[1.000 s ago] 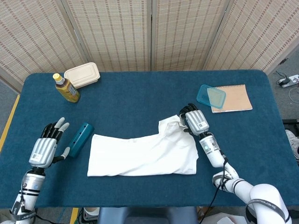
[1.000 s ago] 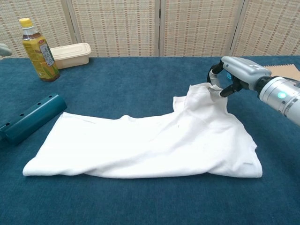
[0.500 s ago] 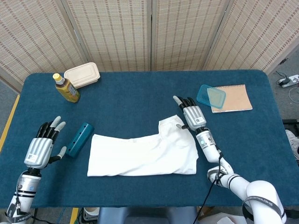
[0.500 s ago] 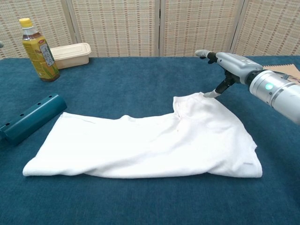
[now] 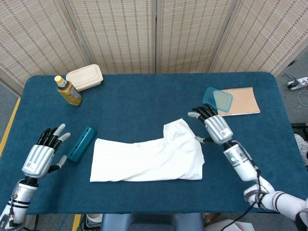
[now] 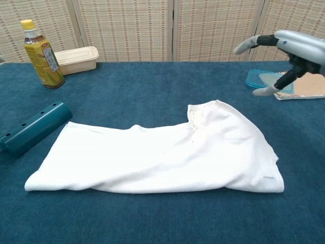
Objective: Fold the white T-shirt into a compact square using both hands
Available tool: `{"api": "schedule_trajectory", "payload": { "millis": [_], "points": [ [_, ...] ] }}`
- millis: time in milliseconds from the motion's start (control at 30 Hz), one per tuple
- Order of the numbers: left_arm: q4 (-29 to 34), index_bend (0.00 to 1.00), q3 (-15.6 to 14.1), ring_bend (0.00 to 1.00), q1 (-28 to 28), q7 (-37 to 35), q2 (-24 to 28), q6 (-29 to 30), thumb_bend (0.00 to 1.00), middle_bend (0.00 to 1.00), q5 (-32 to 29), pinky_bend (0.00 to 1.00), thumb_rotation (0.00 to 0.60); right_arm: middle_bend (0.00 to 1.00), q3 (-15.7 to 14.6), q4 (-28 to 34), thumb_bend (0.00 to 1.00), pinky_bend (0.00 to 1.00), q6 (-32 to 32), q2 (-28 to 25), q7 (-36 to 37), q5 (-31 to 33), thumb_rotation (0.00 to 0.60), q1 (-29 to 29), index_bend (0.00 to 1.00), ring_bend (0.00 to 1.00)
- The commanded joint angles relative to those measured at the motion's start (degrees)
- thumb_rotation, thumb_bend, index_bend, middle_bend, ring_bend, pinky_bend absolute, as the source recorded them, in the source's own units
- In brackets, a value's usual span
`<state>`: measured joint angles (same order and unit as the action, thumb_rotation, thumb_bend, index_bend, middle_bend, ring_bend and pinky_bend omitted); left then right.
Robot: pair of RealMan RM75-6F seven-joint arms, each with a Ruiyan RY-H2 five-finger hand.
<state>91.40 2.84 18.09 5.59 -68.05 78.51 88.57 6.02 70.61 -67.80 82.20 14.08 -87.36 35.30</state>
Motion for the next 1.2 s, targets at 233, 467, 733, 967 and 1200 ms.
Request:
{"api": "schedule_trajectory", "payload": {
  "millis": [233,467,733,967,1200],
  "points": [
    [-0.23,0.20,0.09,0.00,-0.20,-0.63,-1.37,1.21,0.37,0.00,1.17,0.00,0.600,0.26,-10.45,6.61,0.13,0.04,-6.34,-9.65,-5.22,-11.49,0.600,-6.75,0.36,0.12],
    [-0.37,0.20,-0.22,0.00,-0.58,-1.06,-2.24,1.37,0.37,0.00,1.21,0.00,0.600,0.27,-14.95,4.60,0.14,0.04,-8.17,-7.18,-6.64,-16.86,0.600,-9.27,0.39,0.13],
    [0.79,0.20,-0.63,0.00,-1.21,-2.87,-1.93,1.68,0.37,0.00,1.29,0.00,0.600,0.29,-16.16,1.41,0.15,0.04,-8.66,-3.38,-6.49,-18.40,0.600,-10.62,0.43,0.15],
    [1.07,0.20,-0.96,0.00,-1.52,-4.41,-1.55,1.50,0.37,0.00,1.35,0.00,0.600,0.31,-16.41,-1.54,0.16,0.04,-8.15,-0.83,-6.37,-17.89,0.600,-11.61,0.49,0.16],
    [1.11,0.20,-1.17,0.00,-1.61,-5.04,-1.48,0.93,0.37,0.00,1.18,0.00,0.600,0.31,-16.81,-0.42,0.23,0.04,-6.99,-1.23,-3.96,-15.19,0.600,-13.22,0.50,0.16]
  ]
}}
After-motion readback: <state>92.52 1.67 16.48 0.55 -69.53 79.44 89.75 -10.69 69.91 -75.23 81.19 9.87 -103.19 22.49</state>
